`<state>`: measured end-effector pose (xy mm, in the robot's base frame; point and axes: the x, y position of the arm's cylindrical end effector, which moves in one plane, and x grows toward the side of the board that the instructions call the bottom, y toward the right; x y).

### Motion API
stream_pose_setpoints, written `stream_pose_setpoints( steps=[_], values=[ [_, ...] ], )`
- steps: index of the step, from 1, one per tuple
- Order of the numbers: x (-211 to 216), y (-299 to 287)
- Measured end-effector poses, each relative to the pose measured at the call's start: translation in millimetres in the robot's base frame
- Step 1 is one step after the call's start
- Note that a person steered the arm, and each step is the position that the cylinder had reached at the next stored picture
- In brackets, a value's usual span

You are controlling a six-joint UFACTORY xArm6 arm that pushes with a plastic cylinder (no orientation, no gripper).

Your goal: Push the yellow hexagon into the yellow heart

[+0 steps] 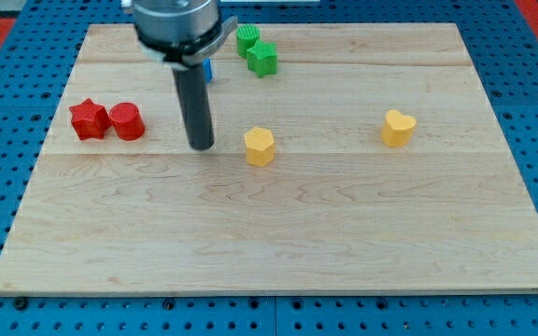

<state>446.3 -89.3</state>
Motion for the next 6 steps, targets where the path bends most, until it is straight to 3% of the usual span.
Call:
stream_pose_setpoints(
  steps=[1,2,3,5,6],
  values=[
    [5,74],
    [-43,99],
    [-66,170],
    [-30,113],
    [-11,168]
  ],
)
